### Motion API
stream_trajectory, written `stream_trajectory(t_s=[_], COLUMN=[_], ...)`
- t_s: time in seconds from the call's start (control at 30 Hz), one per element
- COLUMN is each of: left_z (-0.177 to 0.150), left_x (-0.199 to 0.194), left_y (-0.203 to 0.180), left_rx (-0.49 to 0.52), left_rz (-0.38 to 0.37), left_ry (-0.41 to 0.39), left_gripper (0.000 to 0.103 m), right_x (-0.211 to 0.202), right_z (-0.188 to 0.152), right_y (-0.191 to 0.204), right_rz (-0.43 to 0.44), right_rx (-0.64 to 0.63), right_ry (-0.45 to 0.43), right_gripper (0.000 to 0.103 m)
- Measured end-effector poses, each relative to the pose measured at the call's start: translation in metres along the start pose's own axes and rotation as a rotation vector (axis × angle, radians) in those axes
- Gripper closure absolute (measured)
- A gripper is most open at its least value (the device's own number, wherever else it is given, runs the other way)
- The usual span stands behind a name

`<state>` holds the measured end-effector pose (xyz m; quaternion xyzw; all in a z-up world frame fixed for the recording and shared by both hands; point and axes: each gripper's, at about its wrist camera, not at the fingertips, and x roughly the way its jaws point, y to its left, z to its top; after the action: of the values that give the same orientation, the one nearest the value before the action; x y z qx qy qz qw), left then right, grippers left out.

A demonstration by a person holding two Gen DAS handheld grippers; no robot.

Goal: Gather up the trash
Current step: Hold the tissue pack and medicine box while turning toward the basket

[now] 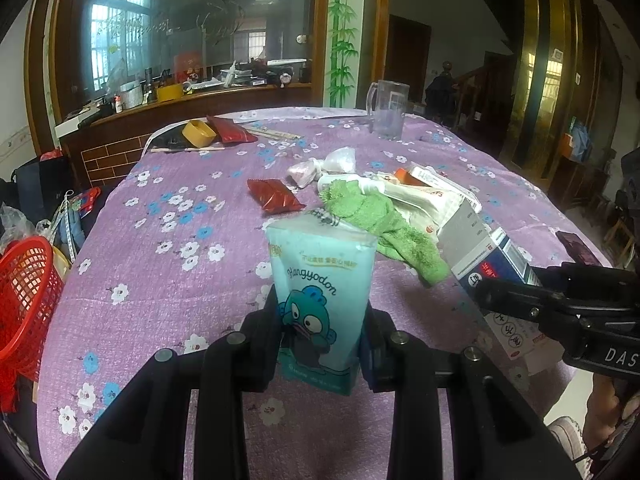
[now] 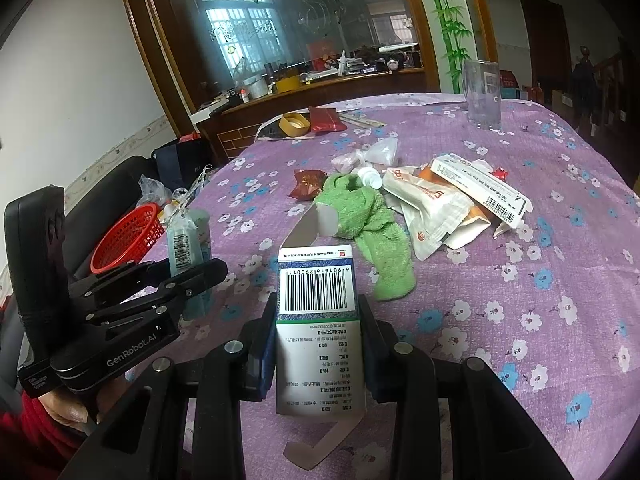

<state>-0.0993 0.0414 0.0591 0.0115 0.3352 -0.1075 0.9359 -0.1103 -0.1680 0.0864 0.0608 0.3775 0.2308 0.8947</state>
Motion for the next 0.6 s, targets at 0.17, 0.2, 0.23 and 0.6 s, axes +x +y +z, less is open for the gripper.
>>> stream_trajectory(t_s=[0.17, 0.2, 0.23, 0.6], left_z=[0.0, 0.0, 0.0, 0.0], left_x=[-0.001, 0.0, 0.0, 0.002], left_y=[-0.002, -0.002, -0.002, -0.007], left_rx=[0.004, 0.003, 0.003, 0.017], left_rz=[-0.001, -0.001, -0.002, -0.004], left_ry=[0.0, -0.001, 0.0, 0.009], left_gripper=[0.072, 0.072, 0.072, 0.072], right_x=[0.0, 0.0, 0.0, 0.0], right_z=[-0.001, -0.001, -0.002, -0.004], right_y=[-0.002, -0.003, -0.004, -0.01], right_rz=[0.003, 0.003, 0.004, 0.011], right_rx=[0.007, 0.009, 0.011, 0.033], right_ry=[0.003, 0.003, 0.003, 0.007], right_gripper=[0.065, 0.065, 0.065, 0.065])
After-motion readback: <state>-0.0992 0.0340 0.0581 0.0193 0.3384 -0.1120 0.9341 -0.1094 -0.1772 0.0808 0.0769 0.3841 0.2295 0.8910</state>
